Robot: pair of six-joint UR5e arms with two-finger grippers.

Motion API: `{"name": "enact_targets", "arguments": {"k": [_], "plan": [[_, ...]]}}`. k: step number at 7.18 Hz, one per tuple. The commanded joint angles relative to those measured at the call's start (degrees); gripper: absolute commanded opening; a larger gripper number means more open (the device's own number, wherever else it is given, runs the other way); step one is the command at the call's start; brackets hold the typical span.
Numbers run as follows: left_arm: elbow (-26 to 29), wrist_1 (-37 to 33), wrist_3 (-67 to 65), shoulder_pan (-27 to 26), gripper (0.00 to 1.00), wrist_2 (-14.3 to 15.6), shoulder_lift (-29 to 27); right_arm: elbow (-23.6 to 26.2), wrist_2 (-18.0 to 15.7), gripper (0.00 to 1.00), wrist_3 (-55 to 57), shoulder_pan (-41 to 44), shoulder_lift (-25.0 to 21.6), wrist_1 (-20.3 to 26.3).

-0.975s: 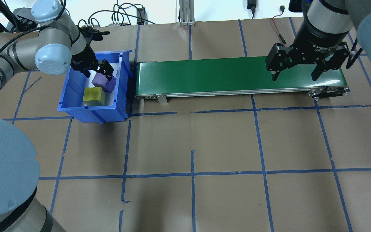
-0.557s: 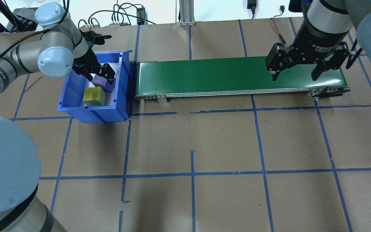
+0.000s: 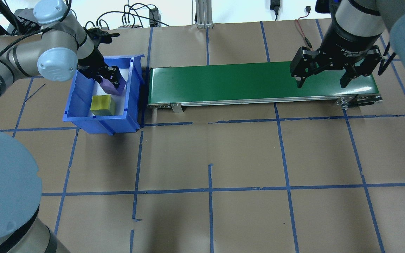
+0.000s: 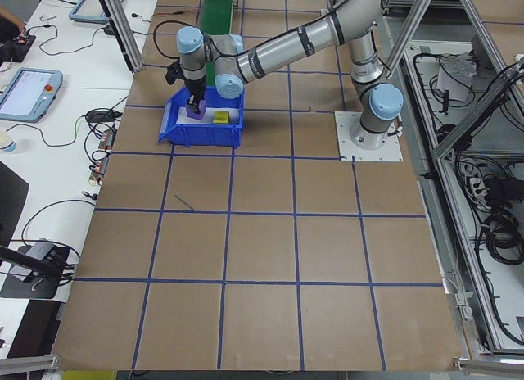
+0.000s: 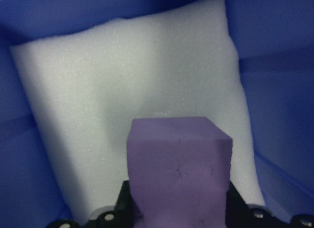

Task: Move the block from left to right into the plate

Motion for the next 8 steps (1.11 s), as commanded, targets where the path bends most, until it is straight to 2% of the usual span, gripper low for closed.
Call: {"name": "enact_targets", "arguments": {"k": [1,2,3,4,5,6,8], "plan": [[0.41,-0.2,-2.81,-3.01,0.56,-7.57,9.33,0.0,0.0,1.0,0.06,0.0,0.03,0.0],[0.5,-1.76,-5.08,-6.87,0.56,-8.05,14.08,0.0,0.0,1.0,-0.03,-0.09,0.03,0.0],[0.41,-1.95,-12.58,-12.21,0.56,-8.05,15.78,0.0,0.0,1.0,-0.03,-0.09,0.03,0.0],[-0.37,-1.17,-19.36,-16.53,0.56,-8.14,14.67,0.0,0.0,1.0,-0.03,-0.09,0.03,0.0],[-0.9,-1.43,-20.38,-17.36,0.56,-7.62,11.26,0.0,0.0,1.0,-0.03,-0.09,0.03,0.0],[-0.9,-1.95,-20.31,-17.37,0.56,-5.18,7.75,0.0,0.0,1.0,-0.03,-0.09,0.03,0.0],[-0.64,-1.26,-19.6,-17.37,0.56,-3.57,5.17,0.0,0.0,1.0,-0.03,-0.09,0.03,0.0]]}}
